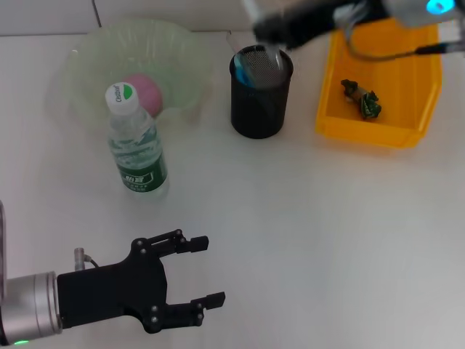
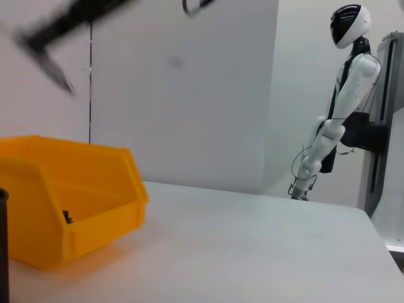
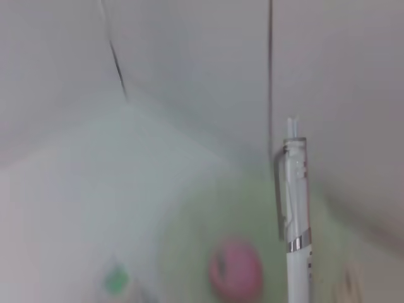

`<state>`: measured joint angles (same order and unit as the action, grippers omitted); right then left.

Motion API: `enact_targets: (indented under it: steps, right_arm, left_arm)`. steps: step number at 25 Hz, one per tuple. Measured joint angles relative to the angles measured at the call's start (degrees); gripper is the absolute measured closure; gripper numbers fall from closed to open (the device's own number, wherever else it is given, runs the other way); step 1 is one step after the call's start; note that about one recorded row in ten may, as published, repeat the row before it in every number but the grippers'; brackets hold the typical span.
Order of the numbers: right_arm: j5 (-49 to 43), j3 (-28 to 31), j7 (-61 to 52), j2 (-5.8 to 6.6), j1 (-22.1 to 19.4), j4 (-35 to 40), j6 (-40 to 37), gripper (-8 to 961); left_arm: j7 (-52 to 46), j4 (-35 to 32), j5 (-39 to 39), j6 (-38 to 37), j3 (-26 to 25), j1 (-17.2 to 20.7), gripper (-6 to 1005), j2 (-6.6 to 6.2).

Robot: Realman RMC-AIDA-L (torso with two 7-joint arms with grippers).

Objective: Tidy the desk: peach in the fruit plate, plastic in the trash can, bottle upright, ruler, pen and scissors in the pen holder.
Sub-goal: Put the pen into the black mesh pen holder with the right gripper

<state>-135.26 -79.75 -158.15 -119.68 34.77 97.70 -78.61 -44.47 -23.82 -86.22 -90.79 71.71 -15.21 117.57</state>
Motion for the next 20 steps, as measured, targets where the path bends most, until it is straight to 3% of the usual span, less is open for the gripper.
enact_targets:
  steps: [4,5,6,8,11,14,17,20]
  right_arm:
    - [23.1,2.2,21.9,-0.17,-12.2,0.6,15.9,828]
    - [38.2,0.6,40.3,-0.09,-16.6,-5.4,22.9,828]
    - [38.2,0.6,40.3,-0.09,-16.6,-5.4,22.9,828]
    - [54.3,-0.6,58.7,0.05,-18.1,-16.4,25.8,828]
    - [75.8,-0.8,84.7,0.17,-15.6,-35.9,22.7,828]
    - [90.7,0.4,103.1,0.42,-8.8,-56.0,16.1,828]
    - [94.7,2.7,109.8,0.46,-2.1,-68.9,15.9,828]
    - [93.5,2.8,110.3,0.45,2.8,-75.6,19.1,828]
  left_arm:
    - [0.0,-0.1,0.0,-0.2,0.0,-0.1,205,-0.02]
    - [0.0,-0.1,0.0,-0.2,0.0,-0.1,205,-0.02]
    - [0.0,-0.1,0.0,0.0,0.0,-0.5,205,0.15]
    - [0.0,-0.1,0.0,0.0,0.0,-0.6,205,0.23]
    - [0.0,-0.1,0.0,0.1,0.1,-0.8,205,0.25]
    - [0.0,-0.1,0.0,0.1,0.1,-0.9,205,0.27]
    - [-0.3,-0.1,0.0,0.1,0.2,-1.1,205,0.29]
    - [-0.3,-0.1,0.0,0.1,0.4,-1.2,205,0.29]
